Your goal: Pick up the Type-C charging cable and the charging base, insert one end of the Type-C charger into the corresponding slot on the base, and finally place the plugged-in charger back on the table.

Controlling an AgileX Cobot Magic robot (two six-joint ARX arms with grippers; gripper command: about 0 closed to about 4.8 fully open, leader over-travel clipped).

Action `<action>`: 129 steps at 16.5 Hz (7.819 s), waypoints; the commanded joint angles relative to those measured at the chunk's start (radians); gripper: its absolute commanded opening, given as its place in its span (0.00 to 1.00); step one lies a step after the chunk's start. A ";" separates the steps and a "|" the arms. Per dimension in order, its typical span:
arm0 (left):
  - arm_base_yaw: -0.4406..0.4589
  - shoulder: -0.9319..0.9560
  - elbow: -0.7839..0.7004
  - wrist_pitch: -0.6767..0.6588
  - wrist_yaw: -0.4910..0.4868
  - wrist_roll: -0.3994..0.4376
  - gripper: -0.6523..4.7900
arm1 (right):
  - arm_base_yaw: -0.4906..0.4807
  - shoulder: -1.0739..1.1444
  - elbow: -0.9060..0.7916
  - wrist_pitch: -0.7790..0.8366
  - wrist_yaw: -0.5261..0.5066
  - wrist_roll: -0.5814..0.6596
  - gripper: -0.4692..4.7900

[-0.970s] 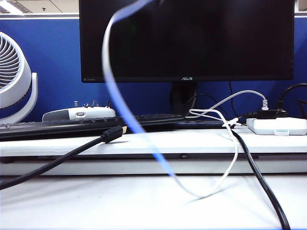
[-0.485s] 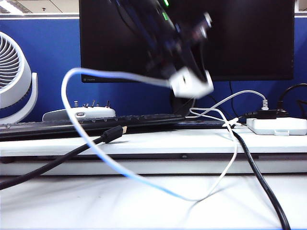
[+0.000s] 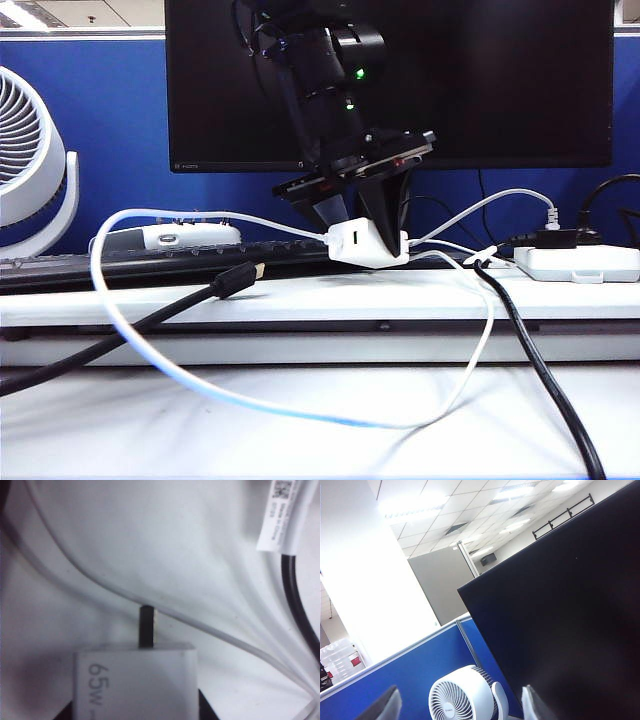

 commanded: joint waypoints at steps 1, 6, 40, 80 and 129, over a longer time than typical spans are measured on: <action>0.004 -0.012 0.002 -0.083 -0.021 0.036 0.11 | 0.000 -0.008 0.007 0.013 -0.006 -0.006 0.70; 0.005 -0.006 0.001 -0.054 -0.022 0.046 0.11 | 0.000 -0.008 0.007 0.010 -0.011 -0.006 0.70; 0.001 -1.271 -0.018 -0.207 -0.092 0.144 0.11 | 0.016 -0.515 -0.191 -0.651 0.342 -0.694 0.07; 0.395 -2.250 -2.098 0.899 -0.046 -0.045 0.11 | 0.079 -0.953 -1.019 -0.711 0.729 -0.684 0.08; 0.556 -2.247 -2.102 0.856 -0.212 0.016 0.11 | 0.028 -1.010 -1.028 -0.682 0.743 -0.795 0.08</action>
